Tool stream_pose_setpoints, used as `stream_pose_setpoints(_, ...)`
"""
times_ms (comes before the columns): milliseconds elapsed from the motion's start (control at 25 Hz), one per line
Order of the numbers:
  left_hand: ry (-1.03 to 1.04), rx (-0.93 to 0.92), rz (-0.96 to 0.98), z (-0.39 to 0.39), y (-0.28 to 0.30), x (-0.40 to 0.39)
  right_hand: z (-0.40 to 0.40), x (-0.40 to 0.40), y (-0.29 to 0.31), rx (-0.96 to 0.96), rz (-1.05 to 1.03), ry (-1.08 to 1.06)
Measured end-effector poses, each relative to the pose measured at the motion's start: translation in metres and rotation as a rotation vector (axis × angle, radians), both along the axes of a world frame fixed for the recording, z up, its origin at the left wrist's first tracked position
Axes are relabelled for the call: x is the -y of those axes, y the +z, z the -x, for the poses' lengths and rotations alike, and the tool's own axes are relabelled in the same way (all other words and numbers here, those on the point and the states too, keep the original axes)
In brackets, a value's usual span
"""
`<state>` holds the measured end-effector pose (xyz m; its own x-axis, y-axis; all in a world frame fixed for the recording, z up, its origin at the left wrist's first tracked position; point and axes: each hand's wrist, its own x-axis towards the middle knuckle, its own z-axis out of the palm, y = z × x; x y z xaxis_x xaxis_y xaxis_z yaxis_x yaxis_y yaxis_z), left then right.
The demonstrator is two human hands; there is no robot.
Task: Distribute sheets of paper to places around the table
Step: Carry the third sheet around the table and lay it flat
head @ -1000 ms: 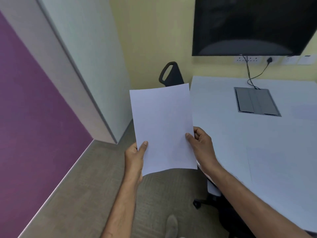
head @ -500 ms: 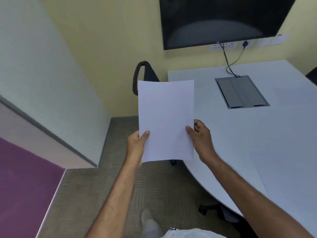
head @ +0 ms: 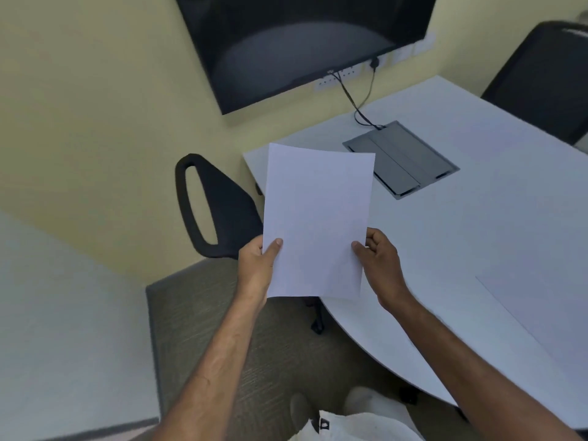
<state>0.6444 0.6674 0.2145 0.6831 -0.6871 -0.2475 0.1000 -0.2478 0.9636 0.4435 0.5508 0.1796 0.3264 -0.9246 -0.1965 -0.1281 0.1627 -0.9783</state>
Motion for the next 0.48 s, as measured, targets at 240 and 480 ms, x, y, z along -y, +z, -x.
stream_pose_setpoints(240,-0.179,-0.008,-0.090,-0.072,-0.035,0.120,-0.049,0.062,-0.045,-0.033,-0.081,-0.213)
stream_pose_setpoints(480,-0.295,0.075,-0.276,-0.122,-0.082,0.243,-0.093,0.138,-0.099,-0.086,-0.169,-0.300)
